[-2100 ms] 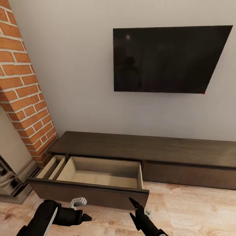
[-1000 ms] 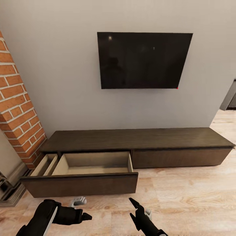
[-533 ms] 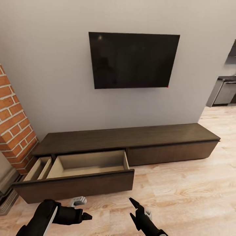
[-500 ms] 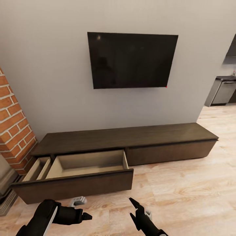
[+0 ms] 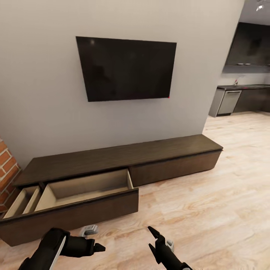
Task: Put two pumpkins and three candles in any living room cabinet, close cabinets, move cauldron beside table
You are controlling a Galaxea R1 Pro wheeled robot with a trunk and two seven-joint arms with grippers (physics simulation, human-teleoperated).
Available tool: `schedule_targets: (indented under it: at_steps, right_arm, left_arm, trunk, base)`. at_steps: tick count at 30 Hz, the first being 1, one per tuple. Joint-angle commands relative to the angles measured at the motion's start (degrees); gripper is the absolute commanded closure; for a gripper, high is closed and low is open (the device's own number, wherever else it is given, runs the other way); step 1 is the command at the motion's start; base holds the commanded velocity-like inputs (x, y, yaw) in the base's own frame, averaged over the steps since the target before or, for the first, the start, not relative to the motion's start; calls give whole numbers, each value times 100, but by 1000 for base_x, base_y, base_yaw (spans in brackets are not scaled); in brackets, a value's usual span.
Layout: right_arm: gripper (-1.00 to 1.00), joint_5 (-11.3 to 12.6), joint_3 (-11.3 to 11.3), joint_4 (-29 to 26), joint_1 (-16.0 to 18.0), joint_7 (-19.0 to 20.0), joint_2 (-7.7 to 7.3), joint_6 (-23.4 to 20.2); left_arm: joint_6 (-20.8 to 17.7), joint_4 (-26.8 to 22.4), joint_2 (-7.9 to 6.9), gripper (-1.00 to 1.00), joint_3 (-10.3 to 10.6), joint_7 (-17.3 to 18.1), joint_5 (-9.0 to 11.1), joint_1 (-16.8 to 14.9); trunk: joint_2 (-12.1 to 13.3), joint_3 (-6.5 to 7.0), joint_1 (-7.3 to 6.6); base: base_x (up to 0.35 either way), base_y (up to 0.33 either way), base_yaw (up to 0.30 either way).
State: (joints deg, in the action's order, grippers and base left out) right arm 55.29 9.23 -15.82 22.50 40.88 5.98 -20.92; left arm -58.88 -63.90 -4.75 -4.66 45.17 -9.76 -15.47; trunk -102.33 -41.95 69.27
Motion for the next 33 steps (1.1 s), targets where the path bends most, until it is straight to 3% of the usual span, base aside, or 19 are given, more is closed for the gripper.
schedule_targets:
  at_steps: [1, 15, 27, 33]
  right_arm:
    - [-100, 0, 0, 0, 0, 0, 0, 0]
    - [-100, 0, 0, 0, 0, -1, 0, 0]
    - [-100, 0, 0, 0, 0, -1, 0, 0]
    - [-100, 0, -3, 0, 0, -1, 0, 0]
  left_arm:
    - [-2, 0, 0, -100, 0, 0, 2, 0]
    - [-18, 0, 0, -100, 0, -3, 0, 0]
    - [-9, 0, 2, -100, 0, -9, -9, 0]
    - [-9, 0, 6, -100, 0, 0, -1, 0]
  trunk:
    - [0, 0, 0]
    - [0, 0, 0]
    - [0, 0, 0]
    - [0, -5, 0]
  base:
    - [-67, 0, -276]
    - [-263, 22, -265]
    - [-302, 2, -33]
    - [-82, 0, -70]
